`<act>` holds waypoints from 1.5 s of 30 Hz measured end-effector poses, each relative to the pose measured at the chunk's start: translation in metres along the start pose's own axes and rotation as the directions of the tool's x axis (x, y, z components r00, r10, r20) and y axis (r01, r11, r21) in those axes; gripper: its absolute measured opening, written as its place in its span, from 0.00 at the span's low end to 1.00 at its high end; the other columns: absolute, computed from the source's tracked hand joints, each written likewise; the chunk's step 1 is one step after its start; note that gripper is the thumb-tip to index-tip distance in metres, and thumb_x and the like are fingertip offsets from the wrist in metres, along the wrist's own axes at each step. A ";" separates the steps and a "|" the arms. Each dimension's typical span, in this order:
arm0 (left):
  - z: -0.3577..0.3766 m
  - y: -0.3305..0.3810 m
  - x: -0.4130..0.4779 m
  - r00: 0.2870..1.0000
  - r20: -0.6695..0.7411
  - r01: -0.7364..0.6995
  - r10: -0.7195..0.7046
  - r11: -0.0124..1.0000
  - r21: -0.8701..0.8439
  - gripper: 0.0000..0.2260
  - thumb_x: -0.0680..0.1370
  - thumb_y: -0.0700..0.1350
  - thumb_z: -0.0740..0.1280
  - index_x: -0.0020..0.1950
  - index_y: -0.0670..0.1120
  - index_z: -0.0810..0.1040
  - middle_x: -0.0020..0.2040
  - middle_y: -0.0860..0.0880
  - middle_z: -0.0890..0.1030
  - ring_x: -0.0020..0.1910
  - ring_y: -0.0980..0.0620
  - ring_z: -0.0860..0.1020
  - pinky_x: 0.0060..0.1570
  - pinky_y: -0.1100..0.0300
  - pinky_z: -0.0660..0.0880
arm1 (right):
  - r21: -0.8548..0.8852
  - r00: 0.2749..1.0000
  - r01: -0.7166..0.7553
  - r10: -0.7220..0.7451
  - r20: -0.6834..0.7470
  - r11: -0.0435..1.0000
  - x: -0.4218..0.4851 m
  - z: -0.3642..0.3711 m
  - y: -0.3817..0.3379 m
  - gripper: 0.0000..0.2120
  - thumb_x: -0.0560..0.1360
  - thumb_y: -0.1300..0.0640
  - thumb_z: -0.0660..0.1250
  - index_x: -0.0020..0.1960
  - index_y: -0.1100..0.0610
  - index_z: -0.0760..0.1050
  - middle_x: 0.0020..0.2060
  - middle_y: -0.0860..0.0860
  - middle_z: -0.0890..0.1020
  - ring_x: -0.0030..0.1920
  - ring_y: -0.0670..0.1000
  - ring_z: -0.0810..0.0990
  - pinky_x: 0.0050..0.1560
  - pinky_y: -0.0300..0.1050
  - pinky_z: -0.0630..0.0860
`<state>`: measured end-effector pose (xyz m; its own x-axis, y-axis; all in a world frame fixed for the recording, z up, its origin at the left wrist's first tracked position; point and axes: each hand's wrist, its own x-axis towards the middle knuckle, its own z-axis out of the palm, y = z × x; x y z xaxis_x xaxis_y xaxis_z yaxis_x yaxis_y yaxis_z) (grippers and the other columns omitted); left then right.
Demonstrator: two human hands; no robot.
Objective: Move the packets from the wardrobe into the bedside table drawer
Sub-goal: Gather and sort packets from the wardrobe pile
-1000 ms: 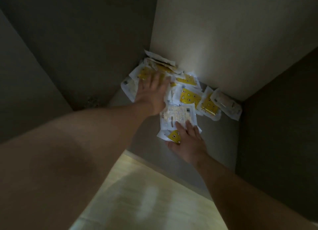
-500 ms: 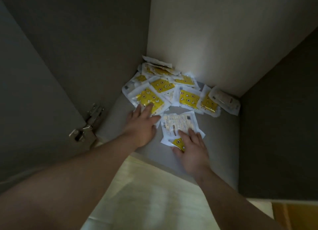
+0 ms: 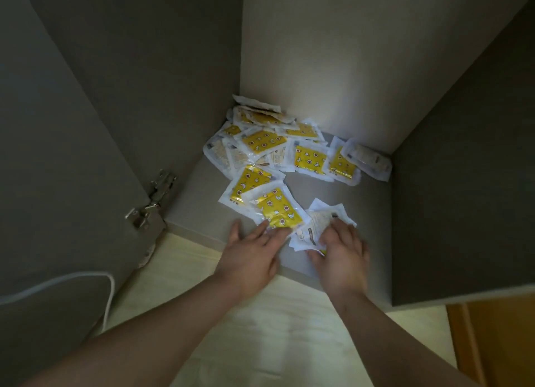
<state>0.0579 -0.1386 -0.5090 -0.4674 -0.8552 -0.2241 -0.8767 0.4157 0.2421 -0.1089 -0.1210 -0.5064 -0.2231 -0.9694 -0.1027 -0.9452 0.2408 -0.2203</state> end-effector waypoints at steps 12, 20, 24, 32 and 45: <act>-0.013 -0.017 0.035 0.968 0.098 0.235 -0.232 0.972 -0.016 0.32 0.77 0.68 0.50 0.76 0.62 0.40 0.77 0.48 0.33 0.74 0.40 0.32 0.71 0.41 0.36 | 0.013 0.937 -0.027 0.021 0.350 1.000 0.011 -0.002 0.012 0.42 0.71 0.32 0.61 0.76 0.39 0.41 0.76 0.47 0.36 0.75 0.57 0.33 0.72 0.61 0.40; -0.016 -0.005 0.023 0.986 0.006 0.164 -0.168 0.966 0.200 0.29 0.76 0.68 0.50 0.75 0.65 0.47 0.76 0.51 0.53 0.72 0.38 0.54 0.70 0.34 0.43 | 0.076 0.984 -0.001 -0.013 0.176 0.997 0.024 0.006 0.016 0.31 0.78 0.48 0.61 0.77 0.45 0.50 0.78 0.47 0.49 0.77 0.55 0.45 0.75 0.48 0.44; -0.009 -0.005 0.011 0.979 -0.052 0.199 -0.195 0.973 0.114 0.27 0.76 0.68 0.51 0.74 0.66 0.51 0.72 0.53 0.60 0.70 0.44 0.58 0.71 0.38 0.46 | 0.181 0.997 0.071 -0.077 0.022 0.981 0.024 0.003 0.016 0.26 0.76 0.63 0.61 0.73 0.52 0.64 0.73 0.50 0.65 0.74 0.54 0.59 0.73 0.44 0.54; -0.004 -0.030 0.012 0.943 -0.094 0.310 -0.319 0.945 -0.104 0.38 0.63 0.70 0.39 0.72 0.65 0.62 0.71 0.51 0.60 0.70 0.43 0.55 0.71 0.51 0.50 | 0.643 0.857 -0.074 0.378 -0.349 0.762 0.036 -0.047 0.010 0.12 0.78 0.57 0.63 0.58 0.62 0.75 0.53 0.62 0.81 0.54 0.63 0.78 0.43 0.38 0.64; -0.017 -0.035 0.025 0.769 -0.052 0.483 -0.637 0.633 -0.605 0.14 0.79 0.53 0.60 0.57 0.48 0.78 0.68 0.46 0.65 0.67 0.43 0.64 0.68 0.56 0.58 | 0.549 0.900 -0.427 0.395 0.183 0.719 0.038 0.018 -0.011 0.21 0.72 0.44 0.64 0.57 0.58 0.78 0.55 0.59 0.80 0.55 0.62 0.78 0.60 0.54 0.74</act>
<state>0.0787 -0.1794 -0.5069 0.2047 -0.9387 -0.2773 -0.7118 -0.3372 0.6162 -0.1024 -0.1599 -0.5254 -0.5306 -0.7689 -0.3568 -0.4537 0.6132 -0.6466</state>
